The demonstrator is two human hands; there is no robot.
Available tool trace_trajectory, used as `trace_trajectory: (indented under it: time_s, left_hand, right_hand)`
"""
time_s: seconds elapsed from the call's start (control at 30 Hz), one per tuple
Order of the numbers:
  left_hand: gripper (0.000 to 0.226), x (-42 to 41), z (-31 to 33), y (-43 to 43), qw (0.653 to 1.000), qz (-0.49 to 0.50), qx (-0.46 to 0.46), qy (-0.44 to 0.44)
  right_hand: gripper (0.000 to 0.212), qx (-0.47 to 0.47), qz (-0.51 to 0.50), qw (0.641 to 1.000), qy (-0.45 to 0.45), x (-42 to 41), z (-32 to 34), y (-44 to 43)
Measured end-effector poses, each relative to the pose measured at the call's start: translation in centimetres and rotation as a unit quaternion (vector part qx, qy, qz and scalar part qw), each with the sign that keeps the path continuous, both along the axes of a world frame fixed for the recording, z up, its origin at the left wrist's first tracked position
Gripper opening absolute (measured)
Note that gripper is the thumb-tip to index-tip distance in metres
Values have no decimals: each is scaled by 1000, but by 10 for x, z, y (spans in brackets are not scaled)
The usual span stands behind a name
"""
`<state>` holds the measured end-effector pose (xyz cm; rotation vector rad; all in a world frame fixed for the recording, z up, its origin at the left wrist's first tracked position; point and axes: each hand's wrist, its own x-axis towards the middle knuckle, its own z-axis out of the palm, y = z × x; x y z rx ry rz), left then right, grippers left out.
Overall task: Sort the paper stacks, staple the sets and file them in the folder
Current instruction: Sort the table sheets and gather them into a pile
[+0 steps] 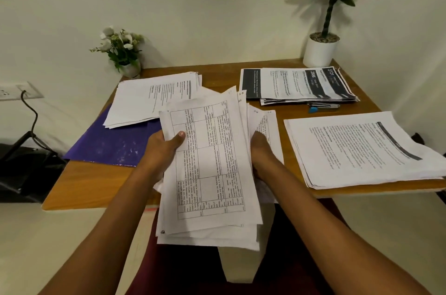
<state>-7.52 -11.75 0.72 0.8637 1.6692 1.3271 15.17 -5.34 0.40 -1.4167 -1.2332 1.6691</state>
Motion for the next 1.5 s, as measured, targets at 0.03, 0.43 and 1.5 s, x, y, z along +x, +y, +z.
trace_trajectory:
  time_s: [0.03,0.43,1.5]
  left_hand:
    - [13,-2,1,0,1000,8,5,-5]
    - [28,2,16,1,998,26,44,-39]
    - [35,-5,-24,-8,997,34,-19,68]
  right_hand:
    - [21,48,-11,999,-8,5,-1,0]
    - [22,138,-59,988,19,37,14,23]
    - [55,147,0,921,-362,35,4,51]
